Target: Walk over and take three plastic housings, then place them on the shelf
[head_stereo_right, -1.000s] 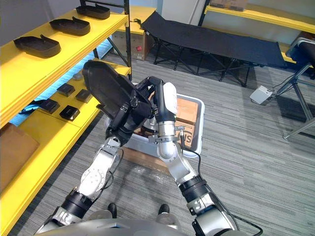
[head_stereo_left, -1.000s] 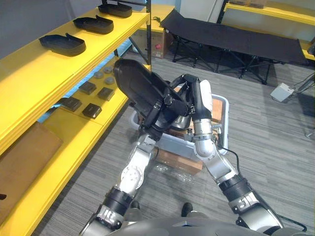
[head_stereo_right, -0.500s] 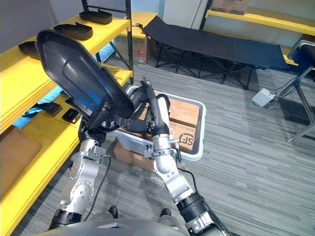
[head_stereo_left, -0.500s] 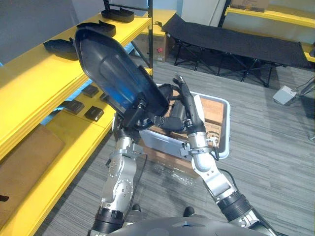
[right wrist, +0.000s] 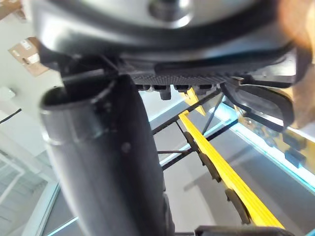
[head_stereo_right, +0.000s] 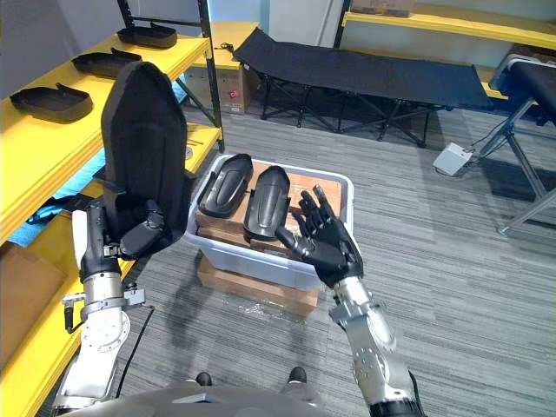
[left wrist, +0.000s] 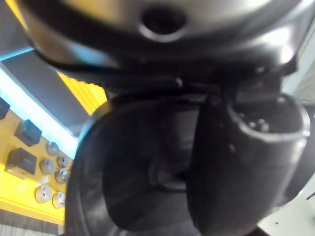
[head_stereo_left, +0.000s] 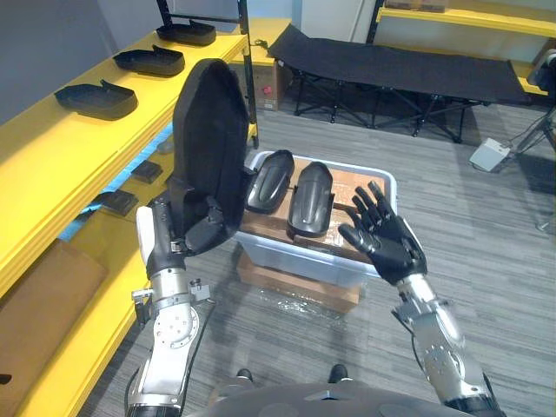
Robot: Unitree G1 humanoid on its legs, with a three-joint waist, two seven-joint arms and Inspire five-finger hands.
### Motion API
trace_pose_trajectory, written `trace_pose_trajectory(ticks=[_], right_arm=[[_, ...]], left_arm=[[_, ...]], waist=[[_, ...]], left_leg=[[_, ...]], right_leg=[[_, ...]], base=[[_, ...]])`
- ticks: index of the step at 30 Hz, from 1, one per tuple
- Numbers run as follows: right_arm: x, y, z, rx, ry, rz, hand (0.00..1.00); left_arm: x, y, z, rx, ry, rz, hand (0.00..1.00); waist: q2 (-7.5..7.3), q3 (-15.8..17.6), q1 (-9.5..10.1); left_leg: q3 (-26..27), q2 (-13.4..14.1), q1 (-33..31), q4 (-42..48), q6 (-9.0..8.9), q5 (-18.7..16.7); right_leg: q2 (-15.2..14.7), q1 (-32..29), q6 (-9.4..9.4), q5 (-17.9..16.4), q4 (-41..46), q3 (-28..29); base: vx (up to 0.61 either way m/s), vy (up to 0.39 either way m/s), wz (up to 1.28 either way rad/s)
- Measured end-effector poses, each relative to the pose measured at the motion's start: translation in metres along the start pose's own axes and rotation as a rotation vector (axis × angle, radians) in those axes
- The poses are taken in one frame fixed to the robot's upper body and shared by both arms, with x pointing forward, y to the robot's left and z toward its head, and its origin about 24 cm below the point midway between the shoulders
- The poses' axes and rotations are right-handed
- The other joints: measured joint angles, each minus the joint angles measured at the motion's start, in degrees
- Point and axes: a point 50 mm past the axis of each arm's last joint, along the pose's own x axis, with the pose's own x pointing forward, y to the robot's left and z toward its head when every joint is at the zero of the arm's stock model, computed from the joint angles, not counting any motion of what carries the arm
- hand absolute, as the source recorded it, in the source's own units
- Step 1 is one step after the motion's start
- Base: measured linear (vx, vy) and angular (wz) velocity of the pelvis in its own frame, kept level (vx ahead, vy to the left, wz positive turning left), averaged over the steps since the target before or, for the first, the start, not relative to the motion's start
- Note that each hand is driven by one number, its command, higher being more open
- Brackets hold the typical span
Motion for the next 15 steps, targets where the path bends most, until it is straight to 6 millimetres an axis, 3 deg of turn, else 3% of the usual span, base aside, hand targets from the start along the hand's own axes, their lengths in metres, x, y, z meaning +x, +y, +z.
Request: trace_pose_trajectory(ticks=[4, 7, 11, 15], right_arm=[[-0.032, -0.006, -0.028, 0.039, 0.103, -0.088, 1.00], [-0.044, -0.010, -0.043, 0.053, 0.148, -0.155, 1.00], [-0.035, 0.002, -0.061, 0.073, 0.179, -0.201, 1.00], [-0.024, 0.002, -0.079, -0.027, 0.293, -0.216, 1.00]], left_arm=[[-0.008, 0.008, -0.005, -0.207, 0.068, 0.049, 0.00], [-0.015, 0.012, -0.005, -0.321, 0.120, 0.109, 0.00], [-0.024, 0.022, 0.002, -0.389, 0.131, 0.189, 0.00], [-0.026, 0.043, 0.004, -0.362, 0.115, 0.320, 0.00]], waist=[[0.12, -0.7, -0.59], [0.00, -1.0, -0.68], [-0.14, -1.1, 0.09], [-0.17, -1.5, 3.11]], left_leg=[[0.5, 0.0, 0.3, -0.7, -0.01, 0.0], [0.6, 0.0, 0.5, -0.9, -0.06, -0.1], [-2.2, -0.2, -0.4, -0.8, -0.18, 0.0], [-7.1, -0.5, -1.6, -0.8, -0.22, 0.9]], right_leg=[[0.0, -0.3, 0.15, -0.1, 0.0, 0.3], [0.0, -0.2, 0.21, -0.3, 0.0, 0.2], [-0.1, 0.7, 0.20, -1.0, 0.0, -2.7], [-0.2, 2.5, 0.35, -1.8, 0.0, -7.6]], base=[[0.00, 0.005, -0.04], [0.00, 0.004, -0.05], [-0.02, -0.008, 0.35], [0.01, -0.030, 0.58]])
